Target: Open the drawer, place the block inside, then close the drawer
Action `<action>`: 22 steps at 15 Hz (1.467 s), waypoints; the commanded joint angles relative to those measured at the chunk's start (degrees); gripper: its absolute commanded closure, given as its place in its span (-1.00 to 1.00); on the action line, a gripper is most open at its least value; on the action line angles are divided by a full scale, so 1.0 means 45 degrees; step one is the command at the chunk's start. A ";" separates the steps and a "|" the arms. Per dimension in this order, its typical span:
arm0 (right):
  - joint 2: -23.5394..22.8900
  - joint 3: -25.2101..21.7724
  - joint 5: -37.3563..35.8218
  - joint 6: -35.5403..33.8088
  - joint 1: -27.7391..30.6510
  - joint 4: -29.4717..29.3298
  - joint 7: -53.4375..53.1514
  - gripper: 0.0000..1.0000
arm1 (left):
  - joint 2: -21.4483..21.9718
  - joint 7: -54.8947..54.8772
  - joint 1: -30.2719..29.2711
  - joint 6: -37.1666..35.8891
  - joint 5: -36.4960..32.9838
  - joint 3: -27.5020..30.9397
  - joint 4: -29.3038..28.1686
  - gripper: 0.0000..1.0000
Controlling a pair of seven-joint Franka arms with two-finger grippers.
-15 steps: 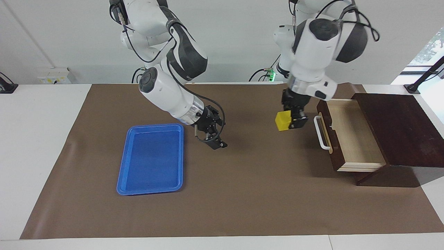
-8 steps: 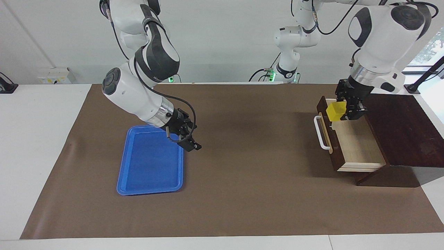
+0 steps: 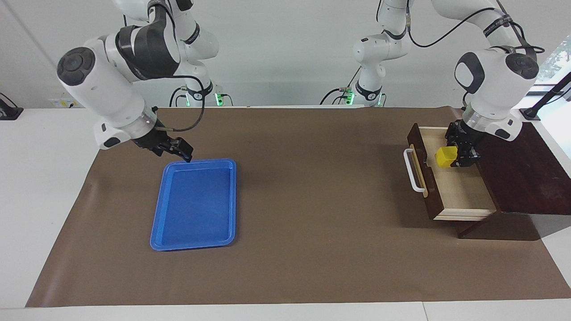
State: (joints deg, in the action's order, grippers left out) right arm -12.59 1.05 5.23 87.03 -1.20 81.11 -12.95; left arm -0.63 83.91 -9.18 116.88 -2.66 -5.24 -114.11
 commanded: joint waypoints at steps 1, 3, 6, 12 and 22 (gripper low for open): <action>0.1484 0.0156 -0.1023 -0.0141 0.0207 0.0821 0.1935 -1.00 | 0.0452 -0.0228 -0.0226 0.0997 0.0103 -0.0144 -0.1084 1.00; 0.2306 0.0176 -0.1220 -0.0122 0.0558 0.1271 0.3047 -1.00 | 0.0432 -0.0325 -0.0284 0.1312 0.0103 -0.0125 -0.1378 1.00; 0.2875 0.0176 -0.1318 -0.0608 0.0989 0.1351 0.4048 -1.00 | 0.0335 -0.0835 -0.0364 0.1118 0.0103 -0.0144 -0.1108 -1.00; 0.2896 0.0176 -0.1670 0.0054 0.1223 0.2072 0.4480 -1.00 | -0.0875 0.1562 0.1334 -0.2164 0.0435 -0.0339 0.3091 -1.00; 0.2426 0.0195 -0.1553 0.0171 0.1399 0.2210 0.3971 -1.00 | -0.0486 0.1435 0.1729 0.0219 0.0143 -0.0300 0.0417 -1.00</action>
State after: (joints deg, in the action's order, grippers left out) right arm -2.02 1.03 -1.47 86.81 3.87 90.25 5.83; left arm -3.90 92.52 0.29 116.78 -1.26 -6.66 -111.19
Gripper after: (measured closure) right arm 0.000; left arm 0.000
